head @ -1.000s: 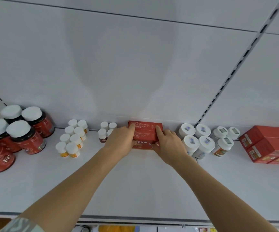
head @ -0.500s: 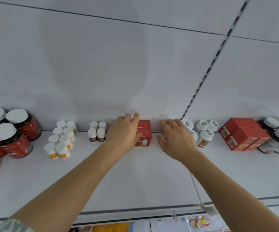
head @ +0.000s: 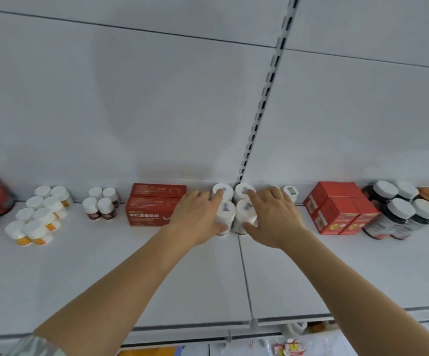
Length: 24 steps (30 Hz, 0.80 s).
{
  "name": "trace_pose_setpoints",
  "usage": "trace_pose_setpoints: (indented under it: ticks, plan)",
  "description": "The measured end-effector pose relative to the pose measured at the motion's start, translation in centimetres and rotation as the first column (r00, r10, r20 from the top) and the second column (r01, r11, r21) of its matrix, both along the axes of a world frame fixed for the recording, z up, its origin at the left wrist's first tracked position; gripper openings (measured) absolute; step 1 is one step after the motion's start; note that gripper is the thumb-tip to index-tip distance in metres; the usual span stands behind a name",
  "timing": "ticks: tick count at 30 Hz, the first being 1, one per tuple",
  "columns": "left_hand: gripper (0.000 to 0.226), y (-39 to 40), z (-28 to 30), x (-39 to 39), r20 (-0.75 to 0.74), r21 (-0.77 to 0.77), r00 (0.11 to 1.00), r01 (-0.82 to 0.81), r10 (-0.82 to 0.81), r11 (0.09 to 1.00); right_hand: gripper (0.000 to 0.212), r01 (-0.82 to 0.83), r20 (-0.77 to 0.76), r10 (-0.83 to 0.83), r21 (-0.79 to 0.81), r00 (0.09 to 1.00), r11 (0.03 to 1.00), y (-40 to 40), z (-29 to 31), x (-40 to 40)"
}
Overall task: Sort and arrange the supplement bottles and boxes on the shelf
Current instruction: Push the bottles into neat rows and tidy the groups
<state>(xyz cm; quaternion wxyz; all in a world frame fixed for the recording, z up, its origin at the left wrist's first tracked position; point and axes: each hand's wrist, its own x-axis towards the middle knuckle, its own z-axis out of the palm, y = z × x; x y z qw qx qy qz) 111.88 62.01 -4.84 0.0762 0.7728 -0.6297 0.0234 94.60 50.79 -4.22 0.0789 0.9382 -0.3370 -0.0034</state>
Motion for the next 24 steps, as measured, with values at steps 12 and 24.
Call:
trace_pose_setpoints:
  ticks: [12,24]
  plan:
    - [0.083,-1.8,-0.8,-0.8,-0.009,0.138,0.998,-0.057,0.058,0.989,0.088,-0.161,-0.012,0.161,0.038,0.987,0.986,-2.5,-1.4,0.0]
    - [0.083,-1.8,-1.0,-0.9,0.034,0.123,0.999,-0.046,0.042,0.991,0.086,-0.202,0.019,0.202,0.034,0.979,0.979,-2.6,-2.3,0.0]
